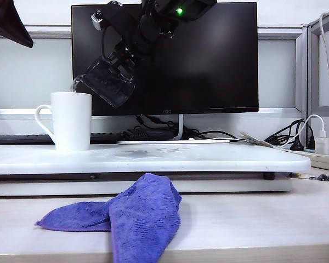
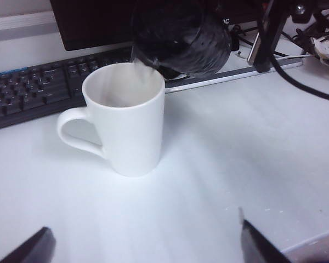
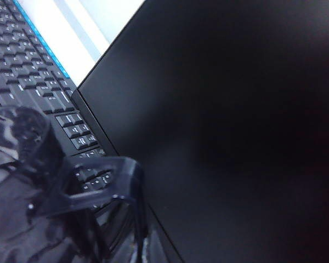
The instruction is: Carefully pick up the black cup and pour some water from the black cup into the white cup.
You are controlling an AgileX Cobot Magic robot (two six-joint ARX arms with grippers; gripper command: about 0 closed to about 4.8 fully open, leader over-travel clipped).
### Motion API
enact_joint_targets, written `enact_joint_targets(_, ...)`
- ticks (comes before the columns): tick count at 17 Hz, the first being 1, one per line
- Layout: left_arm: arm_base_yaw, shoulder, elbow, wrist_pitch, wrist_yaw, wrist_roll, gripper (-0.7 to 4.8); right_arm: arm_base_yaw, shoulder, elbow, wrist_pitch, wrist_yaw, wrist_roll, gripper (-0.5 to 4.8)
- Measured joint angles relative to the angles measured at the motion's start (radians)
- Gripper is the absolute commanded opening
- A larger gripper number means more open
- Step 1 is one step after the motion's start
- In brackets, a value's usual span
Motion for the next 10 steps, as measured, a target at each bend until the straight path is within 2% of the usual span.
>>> enact_joint_targets(10, 0.0, 0.0, 0.0, 0.0, 0.0, 0.0, 4.79, 0.006, 0.0, 0.0, 0.024, 0.035, -0.111, -0.06)
